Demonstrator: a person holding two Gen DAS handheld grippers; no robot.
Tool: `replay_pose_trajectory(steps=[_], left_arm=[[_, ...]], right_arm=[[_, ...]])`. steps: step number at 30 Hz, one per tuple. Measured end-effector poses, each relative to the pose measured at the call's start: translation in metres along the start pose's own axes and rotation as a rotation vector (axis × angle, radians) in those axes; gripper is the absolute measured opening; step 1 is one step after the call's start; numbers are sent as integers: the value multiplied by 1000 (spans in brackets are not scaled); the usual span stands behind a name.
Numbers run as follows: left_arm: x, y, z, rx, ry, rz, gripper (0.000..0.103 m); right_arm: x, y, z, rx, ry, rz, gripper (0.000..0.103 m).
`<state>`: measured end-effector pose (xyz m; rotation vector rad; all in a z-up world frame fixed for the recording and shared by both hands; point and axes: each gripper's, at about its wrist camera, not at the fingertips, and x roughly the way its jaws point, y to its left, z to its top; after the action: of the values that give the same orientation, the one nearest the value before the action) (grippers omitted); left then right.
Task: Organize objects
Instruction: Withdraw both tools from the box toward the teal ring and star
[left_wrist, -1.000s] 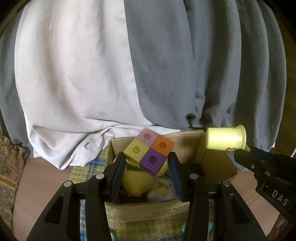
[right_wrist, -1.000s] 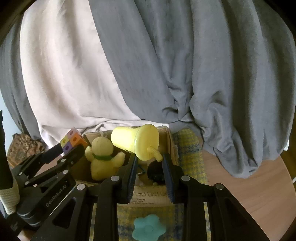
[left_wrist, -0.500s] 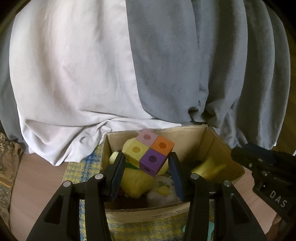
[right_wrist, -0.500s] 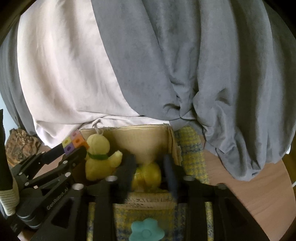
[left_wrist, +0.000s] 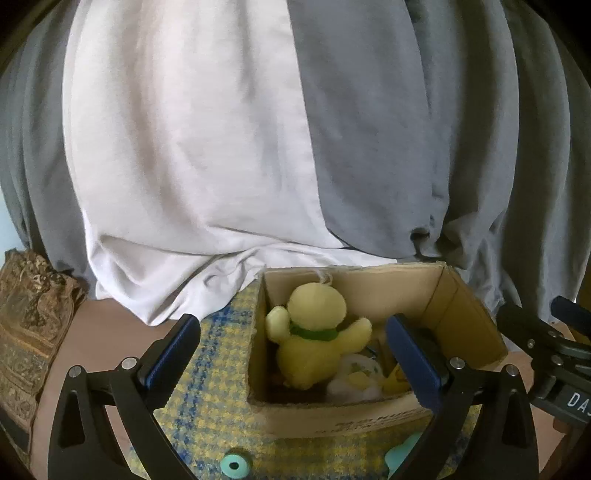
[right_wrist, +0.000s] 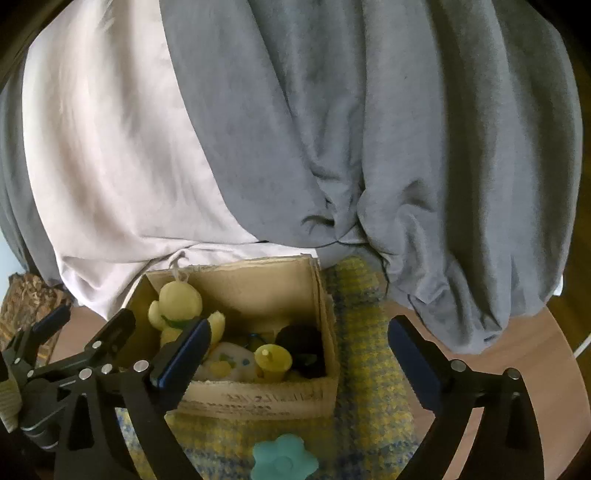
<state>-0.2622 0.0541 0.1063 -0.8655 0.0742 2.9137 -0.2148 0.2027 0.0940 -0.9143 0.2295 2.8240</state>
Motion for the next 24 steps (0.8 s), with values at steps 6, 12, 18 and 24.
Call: replay_pose_trajectory(steps=[6, 12, 18, 24], left_arm=[[-18, 3, -7, 2, -11, 10, 103], [-41, 8, -19, 3, -34, 18, 103], [-55, 11, -34, 12, -36, 35, 103], [-66, 13, -48, 11, -33, 40, 103]], right_arm=[[-18, 3, -6, -4, -29, -10, 100], [-35, 4, -19, 0, -45, -8, 101], [-47, 6, -34, -7, -52, -4, 101], [-53, 5, -51, 0, -48, 0, 101]])
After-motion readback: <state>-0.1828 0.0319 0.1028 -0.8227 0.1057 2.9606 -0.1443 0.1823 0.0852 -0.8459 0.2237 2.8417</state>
